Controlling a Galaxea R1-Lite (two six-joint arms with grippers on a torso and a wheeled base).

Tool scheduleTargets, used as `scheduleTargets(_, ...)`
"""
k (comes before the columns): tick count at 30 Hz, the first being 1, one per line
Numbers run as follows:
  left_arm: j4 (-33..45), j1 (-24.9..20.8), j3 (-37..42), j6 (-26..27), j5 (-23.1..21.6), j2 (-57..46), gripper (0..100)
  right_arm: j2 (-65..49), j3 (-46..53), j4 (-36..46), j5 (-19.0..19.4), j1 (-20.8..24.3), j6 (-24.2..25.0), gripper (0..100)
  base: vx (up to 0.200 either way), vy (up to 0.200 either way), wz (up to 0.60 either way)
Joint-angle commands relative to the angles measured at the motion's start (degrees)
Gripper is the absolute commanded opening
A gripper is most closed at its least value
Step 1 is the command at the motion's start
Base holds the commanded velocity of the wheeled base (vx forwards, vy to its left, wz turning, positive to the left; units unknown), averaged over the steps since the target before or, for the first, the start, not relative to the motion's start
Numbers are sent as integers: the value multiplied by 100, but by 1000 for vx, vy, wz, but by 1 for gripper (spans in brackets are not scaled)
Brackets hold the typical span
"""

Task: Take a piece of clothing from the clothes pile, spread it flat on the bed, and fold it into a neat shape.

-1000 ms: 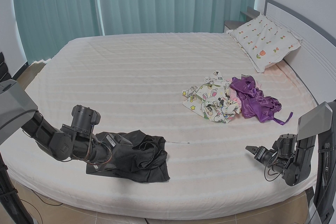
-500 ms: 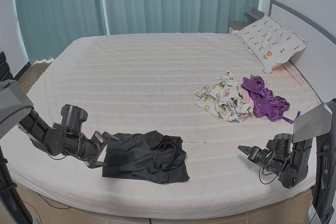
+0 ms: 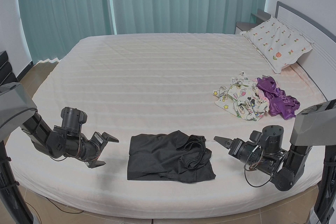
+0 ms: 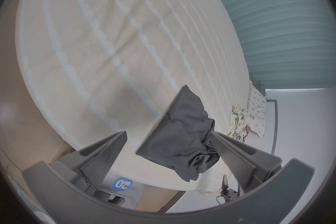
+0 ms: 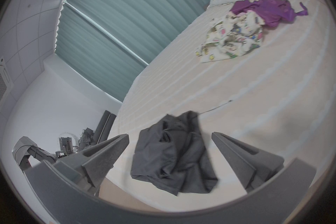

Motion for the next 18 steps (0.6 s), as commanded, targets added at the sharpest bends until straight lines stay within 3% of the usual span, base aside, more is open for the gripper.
scheduleTargets(1,-262,3,160,10,19,74,100,10,-536,287,-8,454,24,100,0,200,0)
scheduleTargets(8,-851,-24,450,203,46,171,100,696,-1134,726,-34,788,6,100,0,0,0)
scheduleTargets(18,-895,-33,450,203,72,215,100,959,-1424,902,-60,683,-134,100,0,0,0)
